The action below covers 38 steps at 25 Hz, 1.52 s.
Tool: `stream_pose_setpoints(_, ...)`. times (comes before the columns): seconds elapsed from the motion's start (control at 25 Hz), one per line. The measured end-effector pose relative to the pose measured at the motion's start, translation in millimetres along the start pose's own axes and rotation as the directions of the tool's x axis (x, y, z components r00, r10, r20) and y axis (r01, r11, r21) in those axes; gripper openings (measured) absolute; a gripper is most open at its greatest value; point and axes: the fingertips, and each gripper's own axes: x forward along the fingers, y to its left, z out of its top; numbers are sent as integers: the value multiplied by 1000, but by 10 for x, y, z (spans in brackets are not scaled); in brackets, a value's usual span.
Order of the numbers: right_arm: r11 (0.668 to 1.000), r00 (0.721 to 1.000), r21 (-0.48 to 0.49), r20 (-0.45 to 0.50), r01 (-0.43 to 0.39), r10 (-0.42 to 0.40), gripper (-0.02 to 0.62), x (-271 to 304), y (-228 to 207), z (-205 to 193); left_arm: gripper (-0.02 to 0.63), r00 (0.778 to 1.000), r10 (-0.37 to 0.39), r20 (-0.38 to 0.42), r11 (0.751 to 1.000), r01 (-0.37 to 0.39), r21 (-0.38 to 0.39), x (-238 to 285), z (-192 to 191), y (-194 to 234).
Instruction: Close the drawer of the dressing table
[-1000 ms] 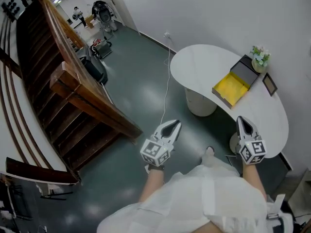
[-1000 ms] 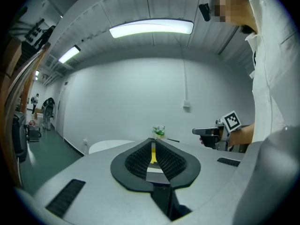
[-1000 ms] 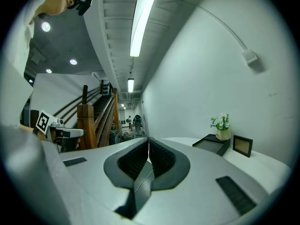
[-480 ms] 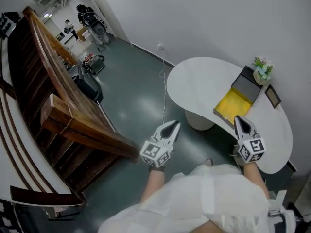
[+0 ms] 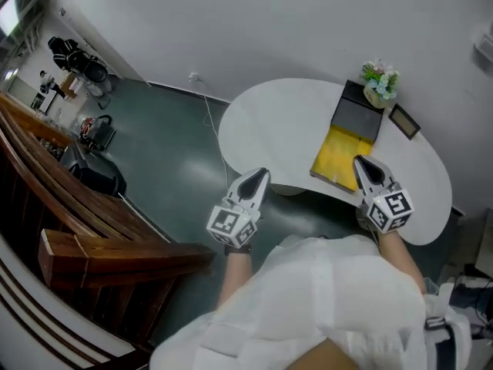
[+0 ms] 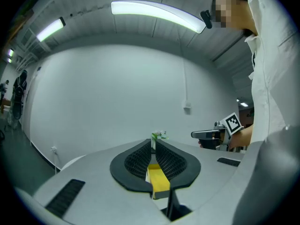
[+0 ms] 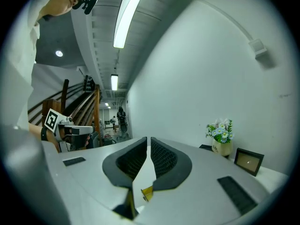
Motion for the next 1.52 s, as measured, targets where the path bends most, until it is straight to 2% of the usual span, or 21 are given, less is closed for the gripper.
stream_pose_setpoints(0.16, 995, 996, 26, -1, 92, -92, 11, 71, -195, 1, 37, 993, -120, -18, 993, 120, 2, 420, -21, 90)
stream_pose_setpoints(0.32, 978, 978, 39, -19, 207, -206, 12, 147, -331, -42, 37, 966, -257, -35, 966, 257, 3, 819, -36, 192)
stream_pose_setpoints(0.56, 940, 942, 47, -18, 337, -336, 12, 430, -493, -15, 37, 893, -445, -59, 893, 448, 40, 1393, 64, 426)
stream_pose_setpoints(0.76, 918, 917, 42, -66, 395, -392, 14, 643, -482, -191, 37, 836, -544, -78, 836, 547, 33, 1722, 7, 613)
stream_pose_setpoints(0.88, 912, 907, 25, -116, 410, -405, 41, 755, -425, -317, 37, 798, -595, -93, 801, 598, 10, 1833, -81, 676)
stream_pose_setpoints(1.08, 923, 899, -17, -220, 385, -379, 63, 898, -342, -579, 37, 735, -666, -123, 742, 671, -11, 1924, -324, 687)
stream_pose_setpoints(1.24, 953, 886, -74, -353, 293, -300, 72, 997, -212, -872, 37, 697, -704, -139, 706, 707, -30, 1910, -490, 623)
stream_pose_setpoints(1.36, 977, 851, -133, -481, 166, -210, 78, 1041, -74, -1161, 37, 672, -725, -149, 684, 728, -44, 1862, -633, 535)
stream_pose_setpoints(1.52, 986, 775, -166, -624, -5, -101, 80, 1049, 85, -1511, 37, 644, -746, -167, 660, 749, -58, 1809, -794, 426)
